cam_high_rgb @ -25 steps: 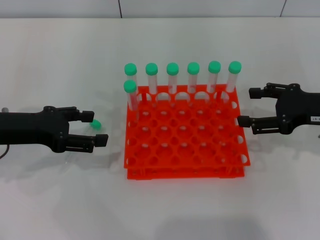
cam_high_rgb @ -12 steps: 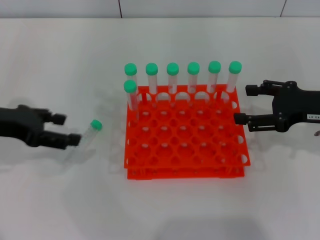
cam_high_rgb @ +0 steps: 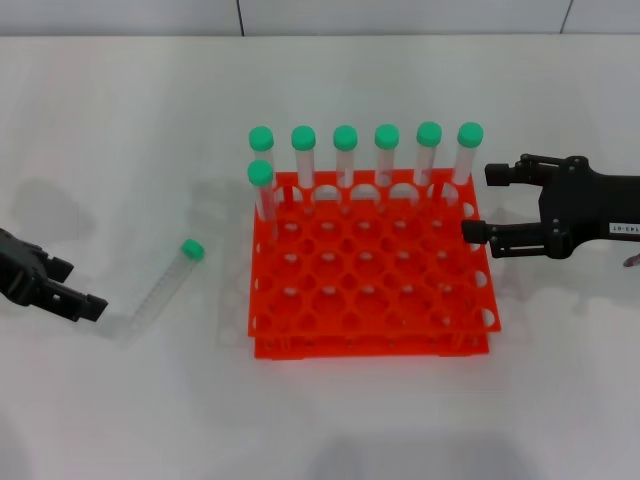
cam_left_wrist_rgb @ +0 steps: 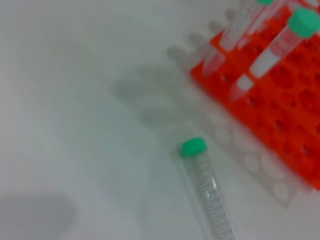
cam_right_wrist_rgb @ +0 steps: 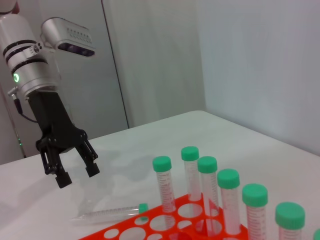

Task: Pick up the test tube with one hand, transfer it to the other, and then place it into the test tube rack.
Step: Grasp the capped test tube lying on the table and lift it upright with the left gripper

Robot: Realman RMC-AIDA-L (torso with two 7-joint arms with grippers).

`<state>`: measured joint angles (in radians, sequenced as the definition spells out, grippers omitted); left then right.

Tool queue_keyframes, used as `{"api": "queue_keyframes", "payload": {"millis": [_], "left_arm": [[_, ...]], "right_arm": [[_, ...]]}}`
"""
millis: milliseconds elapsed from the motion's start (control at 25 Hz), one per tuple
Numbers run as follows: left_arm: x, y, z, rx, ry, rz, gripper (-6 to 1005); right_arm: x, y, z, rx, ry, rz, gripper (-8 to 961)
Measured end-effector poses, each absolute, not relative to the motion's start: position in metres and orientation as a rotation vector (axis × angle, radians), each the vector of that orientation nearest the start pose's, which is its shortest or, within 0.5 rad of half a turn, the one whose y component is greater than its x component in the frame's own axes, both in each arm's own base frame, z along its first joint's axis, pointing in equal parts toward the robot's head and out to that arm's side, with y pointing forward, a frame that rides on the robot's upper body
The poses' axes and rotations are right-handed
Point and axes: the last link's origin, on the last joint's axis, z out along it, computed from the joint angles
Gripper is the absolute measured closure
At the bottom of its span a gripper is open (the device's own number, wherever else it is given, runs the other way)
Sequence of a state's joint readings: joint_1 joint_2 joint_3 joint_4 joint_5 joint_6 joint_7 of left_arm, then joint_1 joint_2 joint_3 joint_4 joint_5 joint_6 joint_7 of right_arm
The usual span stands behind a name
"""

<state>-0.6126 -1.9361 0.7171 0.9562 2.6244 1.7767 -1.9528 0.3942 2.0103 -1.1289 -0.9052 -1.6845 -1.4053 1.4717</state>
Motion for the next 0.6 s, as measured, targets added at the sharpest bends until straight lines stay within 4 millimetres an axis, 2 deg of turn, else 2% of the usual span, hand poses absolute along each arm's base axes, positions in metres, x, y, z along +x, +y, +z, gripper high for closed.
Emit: {"api": "queue_keyframes", "payload": {"millis": [320, 600], "left_arm": [[-0.289, 0.339, 0.082, -2.739, -1.13, 0.417, 121], [-0.276, 0.348, 0.061, -2.795, -1.074, 0.504, 121]], "right_arm": [[0.238, 0.336, 0.016, -2.729, 0.431, 0.627, 97], [0.237, 0.334, 0.016, -2.738, 0.428, 0.641, 97]]}}
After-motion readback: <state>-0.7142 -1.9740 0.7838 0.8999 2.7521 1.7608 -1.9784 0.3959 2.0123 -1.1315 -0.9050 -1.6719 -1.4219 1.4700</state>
